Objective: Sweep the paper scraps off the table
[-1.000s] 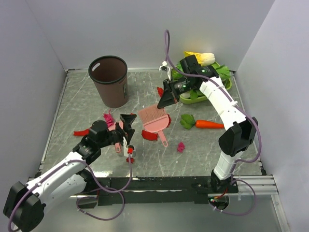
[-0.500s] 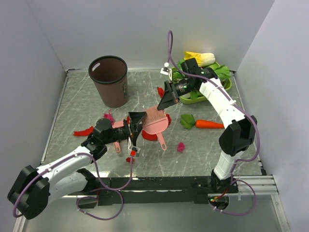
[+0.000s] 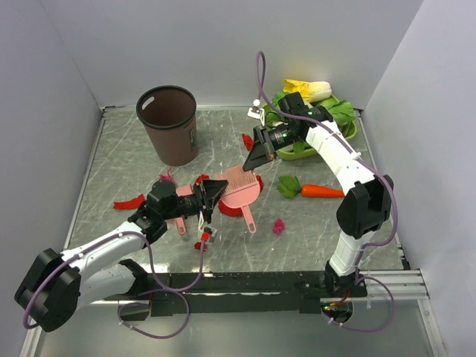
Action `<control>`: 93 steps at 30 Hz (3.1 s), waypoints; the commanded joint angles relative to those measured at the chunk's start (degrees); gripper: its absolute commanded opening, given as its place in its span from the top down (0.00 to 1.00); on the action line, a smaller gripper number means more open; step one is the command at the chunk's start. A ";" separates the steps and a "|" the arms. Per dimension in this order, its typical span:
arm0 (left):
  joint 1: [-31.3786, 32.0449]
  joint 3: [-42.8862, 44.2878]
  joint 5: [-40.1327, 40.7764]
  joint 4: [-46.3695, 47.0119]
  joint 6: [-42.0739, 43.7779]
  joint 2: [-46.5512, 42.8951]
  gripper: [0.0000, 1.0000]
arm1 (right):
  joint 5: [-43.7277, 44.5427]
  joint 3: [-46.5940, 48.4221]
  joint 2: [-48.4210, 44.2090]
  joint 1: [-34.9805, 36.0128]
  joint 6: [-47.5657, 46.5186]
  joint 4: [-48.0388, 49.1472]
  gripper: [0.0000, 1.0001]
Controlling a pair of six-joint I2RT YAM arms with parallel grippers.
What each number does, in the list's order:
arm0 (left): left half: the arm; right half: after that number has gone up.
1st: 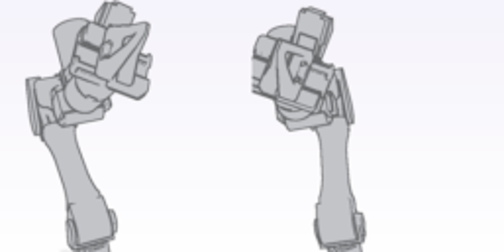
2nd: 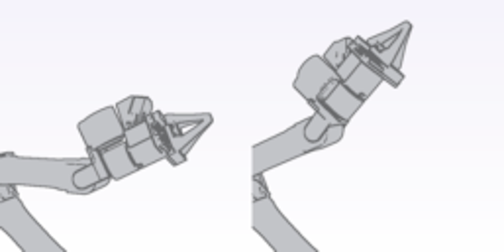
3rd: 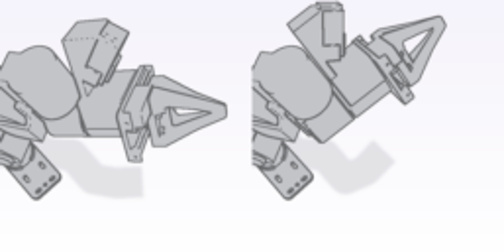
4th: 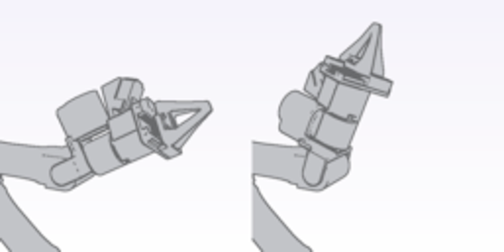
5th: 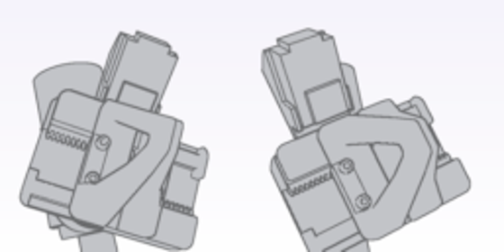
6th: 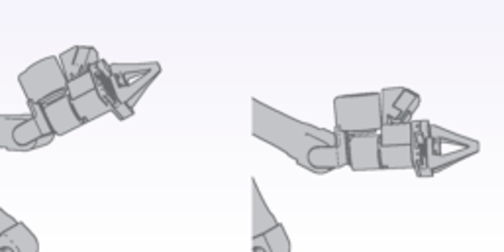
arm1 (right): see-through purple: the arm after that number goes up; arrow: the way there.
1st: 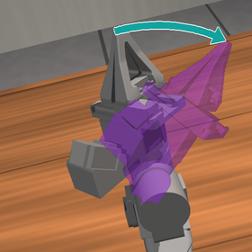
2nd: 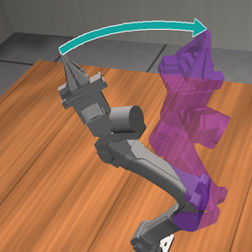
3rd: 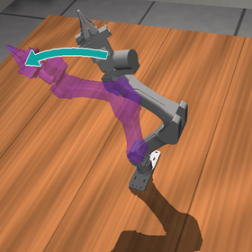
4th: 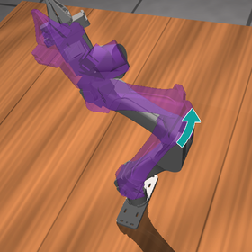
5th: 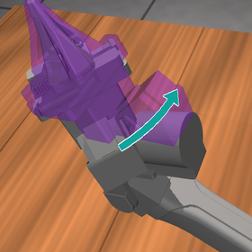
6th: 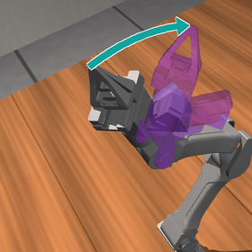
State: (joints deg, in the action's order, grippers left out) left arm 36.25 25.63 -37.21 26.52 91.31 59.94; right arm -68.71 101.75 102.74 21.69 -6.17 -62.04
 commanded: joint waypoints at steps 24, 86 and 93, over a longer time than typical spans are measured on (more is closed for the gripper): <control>-1.43 31.50 11.91 -44.98 -58.68 2.02 0.99 | 20.10 -7.86 -22.38 -7.63 -10.89 23.42 0.17; -7.77 49.17 0.83 -70.03 -50.79 16.61 0.99 | 18.08 -12.90 -17.49 6.08 -29.77 15.46 0.46; -7.77 48.73 1.35 -70.21 -50.97 16.52 0.99 | 17.91 -12.55 -16.87 6.78 -30.30 14.93 0.52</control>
State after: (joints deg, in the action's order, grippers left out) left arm 28.32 73.32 -33.63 -44.10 39.81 77.65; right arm -49.54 87.70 85.01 27.86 -34.72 -48.47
